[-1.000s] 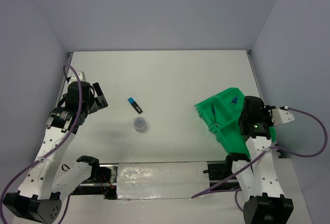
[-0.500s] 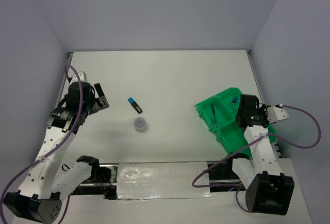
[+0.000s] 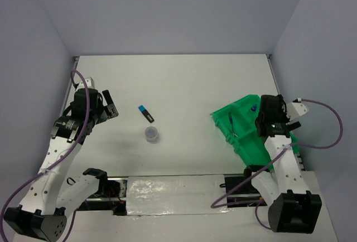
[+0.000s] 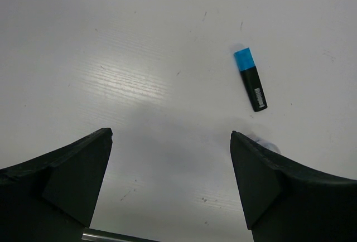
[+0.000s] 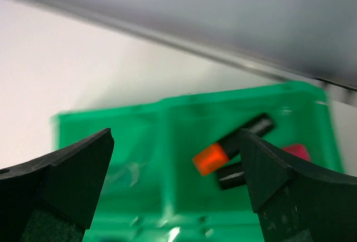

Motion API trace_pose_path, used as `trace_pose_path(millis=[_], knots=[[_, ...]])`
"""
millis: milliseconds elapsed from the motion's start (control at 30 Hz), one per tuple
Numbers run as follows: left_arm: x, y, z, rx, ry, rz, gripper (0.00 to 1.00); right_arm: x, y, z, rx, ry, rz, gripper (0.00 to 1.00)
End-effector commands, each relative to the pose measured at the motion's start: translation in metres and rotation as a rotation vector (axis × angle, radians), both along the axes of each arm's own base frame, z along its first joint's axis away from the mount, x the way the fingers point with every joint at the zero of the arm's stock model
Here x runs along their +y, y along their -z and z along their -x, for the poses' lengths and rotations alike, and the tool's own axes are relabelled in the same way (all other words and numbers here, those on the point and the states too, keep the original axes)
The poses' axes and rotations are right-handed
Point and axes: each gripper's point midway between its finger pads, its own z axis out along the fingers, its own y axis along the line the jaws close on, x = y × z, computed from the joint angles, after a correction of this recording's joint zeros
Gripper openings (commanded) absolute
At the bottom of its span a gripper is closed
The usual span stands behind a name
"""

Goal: Sort the stationery into containers
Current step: Place the stationery in the storage box, then pick up the stationery from the center of the board.

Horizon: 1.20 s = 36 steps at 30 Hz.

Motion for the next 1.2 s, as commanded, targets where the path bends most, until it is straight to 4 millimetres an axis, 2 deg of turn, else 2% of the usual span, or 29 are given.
trace_pose_path(millis=[0,100,133,200,233,267,300,333,367,400,433,467,500,567,600,633,667,700,733,900,967,1000,1100,1167], knots=[[0.006,-0.005,-0.007,-0.030,-0.022,-0.022,0.99,0.056,-0.079,-0.042,-0.163,-0.324,0.096,1.00],[0.014,-0.002,-0.006,-0.002,-0.082,-0.037,0.99,0.100,-0.125,-0.050,-0.196,-0.520,0.161,1.00],[0.022,-0.002,-0.004,0.008,-0.121,-0.062,0.99,0.140,-0.141,-0.058,-0.214,-0.678,0.159,1.00],[0.030,-0.002,-0.003,0.017,-0.182,-0.069,0.99,0.193,-0.149,-0.068,-0.221,-0.890,0.148,1.00],[0.035,0.000,0.001,0.031,-0.211,-0.080,0.99,0.221,-0.163,-0.073,-0.233,-0.997,0.151,1.00],[0.043,0.000,0.002,0.032,-0.257,-0.092,0.99,0.278,-0.139,-0.079,-0.142,-1.174,0.141,1.00],[0.049,-0.001,0.004,0.034,-0.287,-0.096,0.99,0.306,-0.131,-0.081,-0.094,-1.248,0.150,1.00],[0.053,-0.001,0.007,0.037,-0.310,-0.104,0.99,0.347,-0.139,-0.075,-0.083,-1.367,0.151,1.00],[0.056,-0.002,0.007,0.033,-0.324,-0.105,0.99,0.380,-0.104,-0.085,0.032,-1.445,0.165,1.00],[0.059,-0.002,0.009,0.030,-0.343,-0.106,0.99,0.403,-0.095,-0.086,0.062,-1.504,0.160,1.00],[0.061,-0.004,0.011,0.029,-0.353,-0.111,0.99,0.427,-0.103,-0.091,0.046,-1.548,0.151,1.00],[0.066,-0.004,0.015,0.031,-0.386,-0.122,0.99,0.459,-0.064,-0.092,0.142,-1.632,0.142,1.00],[0.069,-0.007,0.017,0.023,-0.402,-0.125,0.99,0.481,-0.073,-0.100,0.120,-1.663,0.137,1.00],[0.074,-0.012,0.024,-0.003,-0.439,-0.127,0.99,0.509,-0.047,-0.103,0.200,-1.708,0.142,0.99],[0.075,-0.015,0.025,-0.015,-0.446,-0.128,0.99,0.526,-0.004,-0.107,0.307,-1.738,0.165,0.99],[0.076,-0.017,0.026,-0.028,-0.450,-0.123,0.99,0.541,-0.009,-0.115,0.298,-1.745,0.175,0.99],[0.077,-0.021,0.029,-0.051,-0.456,-0.118,0.99,0.549,0.003,-0.118,0.333,-1.754,0.184,0.99],[0.076,-0.021,0.028,-0.060,-0.450,-0.111,0.99,0.559,0.041,-0.120,0.418,-1.770,0.194,0.99],[0.075,-0.024,0.028,-0.077,-0.440,-0.105,0.99,0.569,0.036,-0.126,0.412,-1.777,0.196,0.99],[0.065,-0.017,0.019,-0.046,-0.367,-0.097,0.99,0.586,0.090,-0.135,0.529,-1.825,0.220,0.98],[0.062,-0.015,0.017,-0.032,-0.350,-0.095,0.99,0.589,0.103,-0.134,0.563,-1.844,0.224,0.95],[0.060,-0.014,0.014,-0.027,-0.335,-0.092,0.99,0.592,0.118,-0.133,0.604,-1.861,0.205,0.92],[0.059,-0.015,0.014,-0.033,-0.324,-0.086,0.99,0.599,0.126,-0.130,0.626,-1.910,0.166,0.83],[0.057,-0.016,0.015,-0.048,-0.316,-0.080,0.99,0.600,0.141,-0.126,0.661,-1.946,0.114,0.72]])
